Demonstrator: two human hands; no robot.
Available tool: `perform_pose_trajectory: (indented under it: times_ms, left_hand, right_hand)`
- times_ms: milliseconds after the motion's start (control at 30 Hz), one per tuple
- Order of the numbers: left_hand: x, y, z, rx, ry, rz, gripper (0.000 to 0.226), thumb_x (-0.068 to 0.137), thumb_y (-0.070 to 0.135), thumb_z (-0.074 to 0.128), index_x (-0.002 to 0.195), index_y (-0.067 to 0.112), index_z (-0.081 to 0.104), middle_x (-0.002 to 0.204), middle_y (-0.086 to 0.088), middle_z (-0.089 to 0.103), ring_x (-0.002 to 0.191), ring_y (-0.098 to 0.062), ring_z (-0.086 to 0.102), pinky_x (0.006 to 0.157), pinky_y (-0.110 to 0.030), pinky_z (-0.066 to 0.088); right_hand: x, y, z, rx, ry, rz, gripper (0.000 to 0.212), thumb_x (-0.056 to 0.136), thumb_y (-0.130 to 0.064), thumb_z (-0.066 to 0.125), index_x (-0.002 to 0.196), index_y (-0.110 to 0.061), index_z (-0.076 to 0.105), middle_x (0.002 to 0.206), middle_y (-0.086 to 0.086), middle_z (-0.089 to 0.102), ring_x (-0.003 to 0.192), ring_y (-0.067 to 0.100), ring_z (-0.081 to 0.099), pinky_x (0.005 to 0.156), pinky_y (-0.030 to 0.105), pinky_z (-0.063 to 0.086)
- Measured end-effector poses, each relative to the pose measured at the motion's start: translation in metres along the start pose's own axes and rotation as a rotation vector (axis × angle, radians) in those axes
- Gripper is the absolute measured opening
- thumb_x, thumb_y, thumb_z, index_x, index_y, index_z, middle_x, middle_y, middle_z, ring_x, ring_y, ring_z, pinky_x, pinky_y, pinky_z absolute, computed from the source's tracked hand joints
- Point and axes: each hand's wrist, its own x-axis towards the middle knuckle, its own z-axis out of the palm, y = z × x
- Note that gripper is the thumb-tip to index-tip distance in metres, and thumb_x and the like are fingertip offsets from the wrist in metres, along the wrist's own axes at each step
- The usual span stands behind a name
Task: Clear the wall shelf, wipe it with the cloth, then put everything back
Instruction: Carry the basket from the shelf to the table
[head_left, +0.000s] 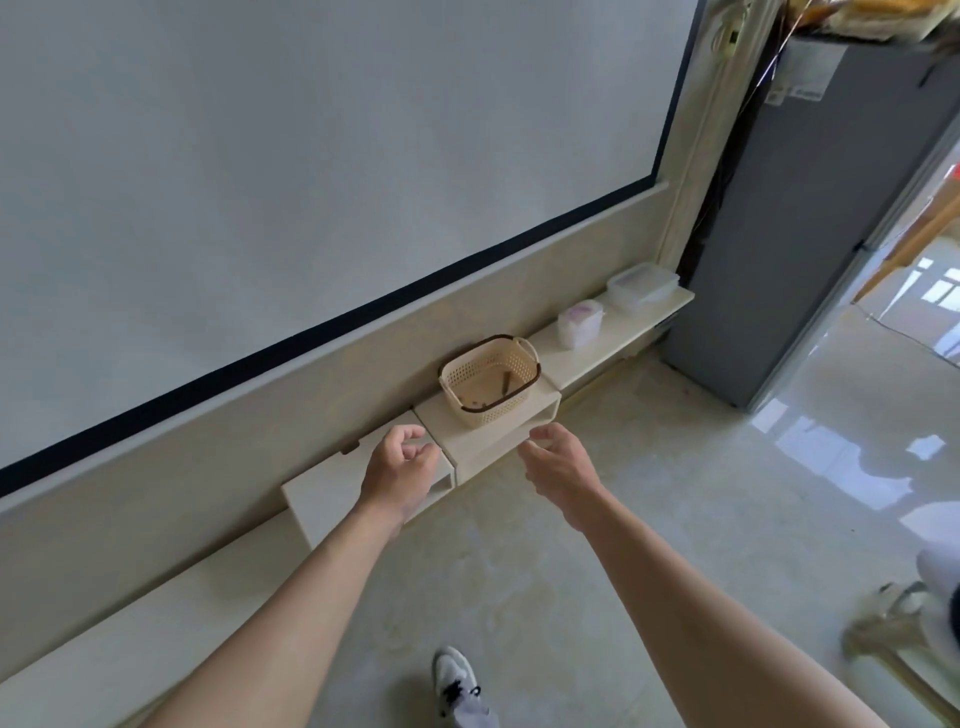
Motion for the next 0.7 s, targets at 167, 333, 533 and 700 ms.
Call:
perform_pose_trajectory:
  times_ms: [167, 333, 533, 700]
  left_hand:
    - [0.087, 0.005, 0.002, -0.048, -0.009, -0.043, 0.045, 0.071, 0.037, 0.055, 0.114, 0.027, 0.057, 0.099, -0.001, 0.067, 0.096, -0.020, 0.064, 0.092, -0.048, 0.056]
    - [0.184, 0.003, 0.003, -0.074, -0.039, -0.122, 0.051, 0.068, 0.039, 0.055, 0.117, 0.025, 0.056, 0.098, -0.004, 0.068, 0.084, -0.022, 0.062, 0.090, -0.050, 0.057]
    - [0.247, 0.006, 0.011, -0.055, -0.056, -0.242, 0.037, 0.086, 0.024, 0.060, 0.122, 0.021, 0.051, 0.100, -0.003, 0.064, 0.079, -0.020, 0.062, 0.090, -0.050, 0.057]
    - [0.295, 0.001, 0.035, -0.043, -0.048, -0.335, 0.046, 0.087, 0.026, 0.062, 0.130, 0.020, 0.048, 0.101, 0.004, 0.061, 0.082, -0.018, 0.063, 0.092, -0.049, 0.057]
  right_hand:
    - [0.068, -0.019, 0.002, -0.063, 0.035, 0.045, 0.039, 0.084, -0.036, 0.056, 0.122, -0.023, 0.056, 0.106, 0.007, 0.067, 0.091, 0.020, 0.066, 0.072, 0.033, 0.054]
    - [0.141, -0.041, 0.000, -0.122, 0.082, 0.115, 0.038, 0.084, -0.038, 0.058, 0.119, -0.023, 0.058, 0.104, 0.007, 0.068, 0.080, 0.018, 0.064, 0.067, 0.031, 0.052]
    - [0.216, -0.050, -0.010, -0.148, 0.120, 0.207, 0.035, 0.088, -0.031, 0.059, 0.121, -0.022, 0.056, 0.103, 0.010, 0.065, 0.080, 0.020, 0.061, 0.066, 0.031, 0.049]
    - [0.289, -0.046, -0.017, -0.180, 0.110, 0.258, 0.040, 0.086, -0.034, 0.060, 0.123, -0.021, 0.056, 0.111, 0.014, 0.067, 0.086, 0.022, 0.058, 0.076, 0.036, 0.051]
